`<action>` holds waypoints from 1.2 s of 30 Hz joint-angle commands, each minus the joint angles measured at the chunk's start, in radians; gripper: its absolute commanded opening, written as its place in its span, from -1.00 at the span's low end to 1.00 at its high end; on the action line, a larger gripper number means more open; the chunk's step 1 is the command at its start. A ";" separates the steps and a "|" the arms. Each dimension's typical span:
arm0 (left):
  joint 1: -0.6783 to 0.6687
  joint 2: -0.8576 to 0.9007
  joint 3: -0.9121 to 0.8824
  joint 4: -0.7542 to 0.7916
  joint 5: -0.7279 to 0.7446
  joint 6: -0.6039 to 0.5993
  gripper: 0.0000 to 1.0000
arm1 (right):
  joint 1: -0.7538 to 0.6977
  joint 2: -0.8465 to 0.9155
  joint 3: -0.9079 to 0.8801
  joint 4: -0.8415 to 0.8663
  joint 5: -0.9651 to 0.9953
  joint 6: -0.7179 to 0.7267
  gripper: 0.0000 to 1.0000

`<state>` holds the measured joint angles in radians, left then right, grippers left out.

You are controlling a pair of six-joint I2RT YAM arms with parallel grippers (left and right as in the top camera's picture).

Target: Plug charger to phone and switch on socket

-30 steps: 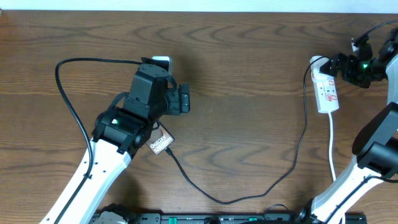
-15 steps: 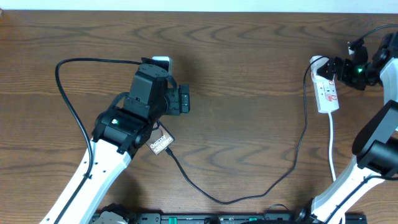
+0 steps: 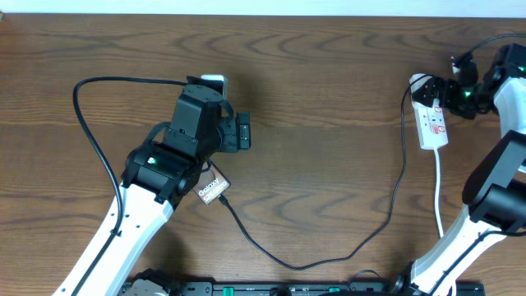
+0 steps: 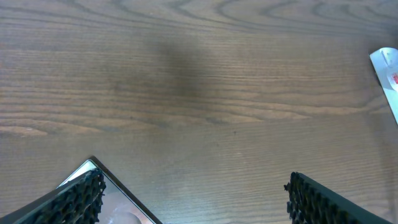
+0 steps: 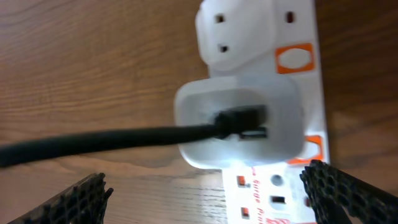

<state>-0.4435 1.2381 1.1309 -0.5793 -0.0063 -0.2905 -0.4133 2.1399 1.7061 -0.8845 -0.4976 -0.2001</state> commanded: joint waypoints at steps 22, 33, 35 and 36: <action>-0.002 -0.003 0.002 -0.004 -0.014 0.010 0.83 | 0.041 -0.005 -0.069 0.067 0.074 0.056 0.99; -0.002 -0.003 0.002 -0.004 -0.013 0.010 0.84 | 0.042 -0.005 -0.166 0.157 -0.070 0.083 0.98; -0.002 -0.003 0.002 -0.004 -0.014 0.010 0.83 | 0.042 -0.005 -0.166 0.157 -0.068 0.083 0.98; -0.002 -0.003 0.002 -0.004 -0.014 0.010 0.84 | 0.042 -0.005 -0.166 0.157 -0.065 0.083 0.99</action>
<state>-0.4435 1.2381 1.1305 -0.5800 -0.0063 -0.2905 -0.3939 2.1189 1.5700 -0.7250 -0.4797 -0.1337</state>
